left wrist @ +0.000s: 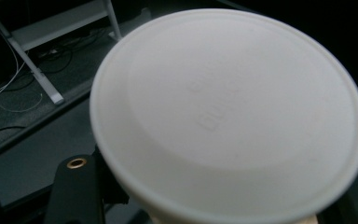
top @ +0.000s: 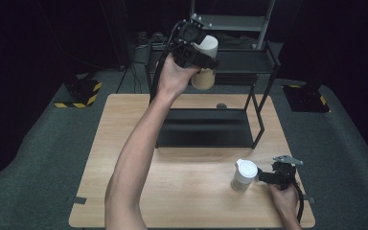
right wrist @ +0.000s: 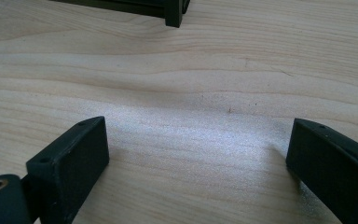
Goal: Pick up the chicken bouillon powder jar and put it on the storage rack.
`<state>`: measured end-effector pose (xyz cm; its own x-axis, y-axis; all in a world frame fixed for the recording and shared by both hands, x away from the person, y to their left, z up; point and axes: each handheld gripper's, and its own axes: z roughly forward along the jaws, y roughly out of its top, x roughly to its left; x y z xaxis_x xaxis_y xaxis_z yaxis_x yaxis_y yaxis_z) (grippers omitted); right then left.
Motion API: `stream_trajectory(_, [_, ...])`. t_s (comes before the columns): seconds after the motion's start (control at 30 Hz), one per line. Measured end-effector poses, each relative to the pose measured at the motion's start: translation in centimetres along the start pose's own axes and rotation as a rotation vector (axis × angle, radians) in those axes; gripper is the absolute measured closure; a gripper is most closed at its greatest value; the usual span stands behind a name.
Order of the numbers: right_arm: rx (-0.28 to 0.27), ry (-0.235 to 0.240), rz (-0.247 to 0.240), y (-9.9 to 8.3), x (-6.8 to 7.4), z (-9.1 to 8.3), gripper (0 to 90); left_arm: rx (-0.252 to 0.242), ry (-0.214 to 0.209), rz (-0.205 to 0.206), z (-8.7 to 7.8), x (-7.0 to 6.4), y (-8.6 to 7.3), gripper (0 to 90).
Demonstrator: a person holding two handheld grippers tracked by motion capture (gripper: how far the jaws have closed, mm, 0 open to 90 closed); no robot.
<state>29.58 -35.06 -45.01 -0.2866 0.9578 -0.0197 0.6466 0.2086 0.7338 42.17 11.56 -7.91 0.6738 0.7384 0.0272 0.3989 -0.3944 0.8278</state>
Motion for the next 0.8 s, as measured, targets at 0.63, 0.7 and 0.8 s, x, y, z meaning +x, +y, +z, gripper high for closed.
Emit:
stream_trajectory(0.63, [-0.002, -0.001, -0.003, 0.0, 0.1, 0.0, 5.8, 0.053, 0.250, -0.180, 4.7, 0.0, 3.6, 34.9])
stream_trajectory(0.7, [-0.002, -0.001, -0.003, 0.0, 0.1, 0.0, 5.8, 0.063, 0.268, -0.171, 5.2, -0.2, 3.8, 34.8])
stream_trajectory(0.8, [-0.003, -0.001, -0.004, 0.0, 0.0, 0.0, 5.8, 0.068, 0.279, -0.169, 5.6, -0.2, 3.8, 34.8])
